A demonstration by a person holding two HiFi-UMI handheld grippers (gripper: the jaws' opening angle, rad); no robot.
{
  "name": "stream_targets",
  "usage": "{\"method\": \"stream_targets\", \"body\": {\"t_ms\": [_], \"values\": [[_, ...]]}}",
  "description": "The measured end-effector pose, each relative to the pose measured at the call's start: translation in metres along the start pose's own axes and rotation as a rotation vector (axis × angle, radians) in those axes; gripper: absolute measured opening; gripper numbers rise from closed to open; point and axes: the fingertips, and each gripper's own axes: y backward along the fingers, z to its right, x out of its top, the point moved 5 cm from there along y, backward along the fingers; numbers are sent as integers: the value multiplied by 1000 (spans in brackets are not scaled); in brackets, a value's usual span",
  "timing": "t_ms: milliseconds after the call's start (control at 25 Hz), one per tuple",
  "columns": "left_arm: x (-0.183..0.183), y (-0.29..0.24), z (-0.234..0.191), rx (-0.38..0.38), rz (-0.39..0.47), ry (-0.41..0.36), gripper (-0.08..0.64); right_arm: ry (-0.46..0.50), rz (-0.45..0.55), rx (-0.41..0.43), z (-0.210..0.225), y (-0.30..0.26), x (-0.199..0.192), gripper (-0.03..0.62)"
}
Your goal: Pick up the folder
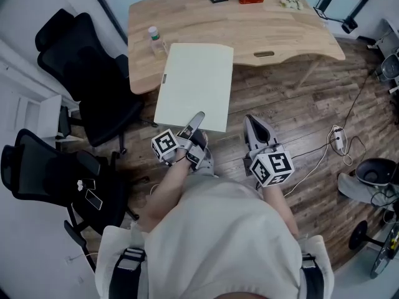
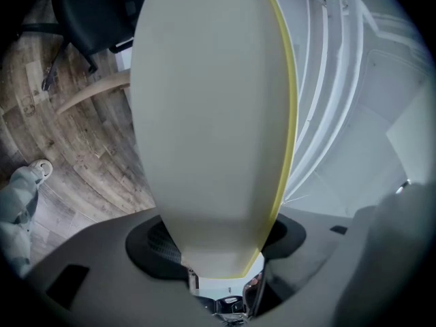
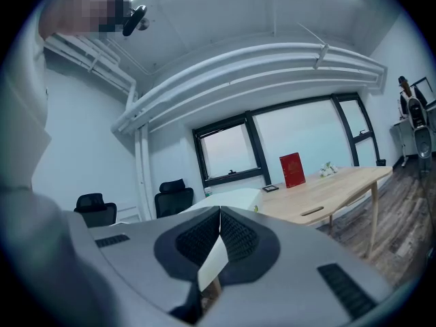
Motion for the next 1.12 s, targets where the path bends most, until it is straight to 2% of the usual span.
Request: {"method": "stream_targets", "body": {"t_ms": [560,840,1120], "values": [[-10,40,46,-59,-4,0,293,-15,25,-1,-14,21,-5,18],[-16,58,57,-84,-19,6,293,-9,30,-4,-20,28,-7,18],[-21,77,65,-96,-46,-20,293,-5,36,-12,-26,35,-9,18]]}}
